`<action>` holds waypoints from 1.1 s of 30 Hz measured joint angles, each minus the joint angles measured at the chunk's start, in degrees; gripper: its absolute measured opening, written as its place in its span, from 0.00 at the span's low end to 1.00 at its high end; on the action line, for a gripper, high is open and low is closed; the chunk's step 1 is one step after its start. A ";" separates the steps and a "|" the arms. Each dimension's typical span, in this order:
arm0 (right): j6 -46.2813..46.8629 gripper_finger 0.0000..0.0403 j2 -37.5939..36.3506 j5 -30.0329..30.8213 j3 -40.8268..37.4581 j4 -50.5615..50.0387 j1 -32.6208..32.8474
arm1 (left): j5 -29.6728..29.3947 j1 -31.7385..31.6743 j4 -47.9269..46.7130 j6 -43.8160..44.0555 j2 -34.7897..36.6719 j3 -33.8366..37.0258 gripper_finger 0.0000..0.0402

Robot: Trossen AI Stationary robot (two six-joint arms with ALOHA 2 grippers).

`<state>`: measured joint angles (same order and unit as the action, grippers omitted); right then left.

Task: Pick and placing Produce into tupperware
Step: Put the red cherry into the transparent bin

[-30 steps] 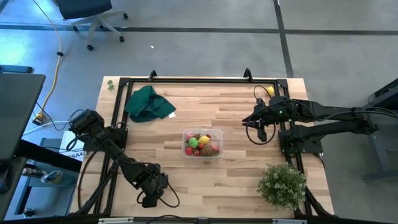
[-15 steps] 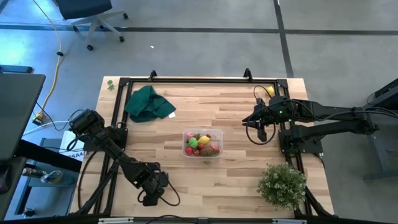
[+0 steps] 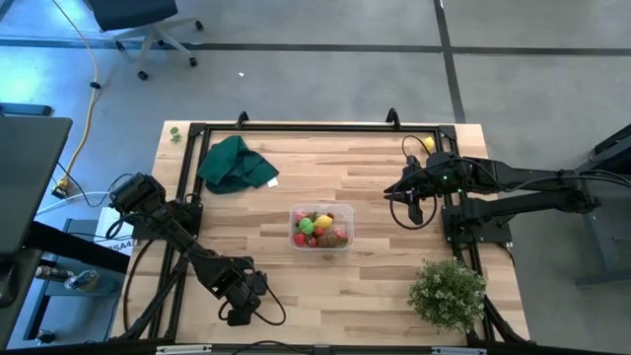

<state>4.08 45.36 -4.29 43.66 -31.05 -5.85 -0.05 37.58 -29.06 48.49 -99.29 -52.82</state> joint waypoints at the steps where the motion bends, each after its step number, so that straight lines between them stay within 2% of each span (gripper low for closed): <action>1: 0.00 0.15 -0.02 0.00 -0.02 0.00 0.00 | 0.00 0.00 0.00 0.00 0.00 0.00 0.26; 16: 0.00 0.15 0.00 0.01 0.00 0.00 0.00 | 0.09 0.02 -0.16 0.02 0.00 0.00 0.26; 23: 0.00 0.15 -0.02 0.02 0.00 0.00 0.00 | 0.08 0.11 -5.25 -1.10 0.81 -2.48 0.26; 27: 0.00 0.15 -0.02 0.00 0.00 0.00 0.00 | -5.02 -0.06 -8.85 -3.07 4.03 -4.60 0.27; 33: 0.00 0.15 0.00 0.02 -0.01 0.00 -0.01 | -15.99 -1.29 -15.01 -6.08 10.26 -9.65 0.27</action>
<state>4.08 45.36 -4.27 43.65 -31.05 -5.86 -16.05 36.29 -44.07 42.40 -89.03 -62.46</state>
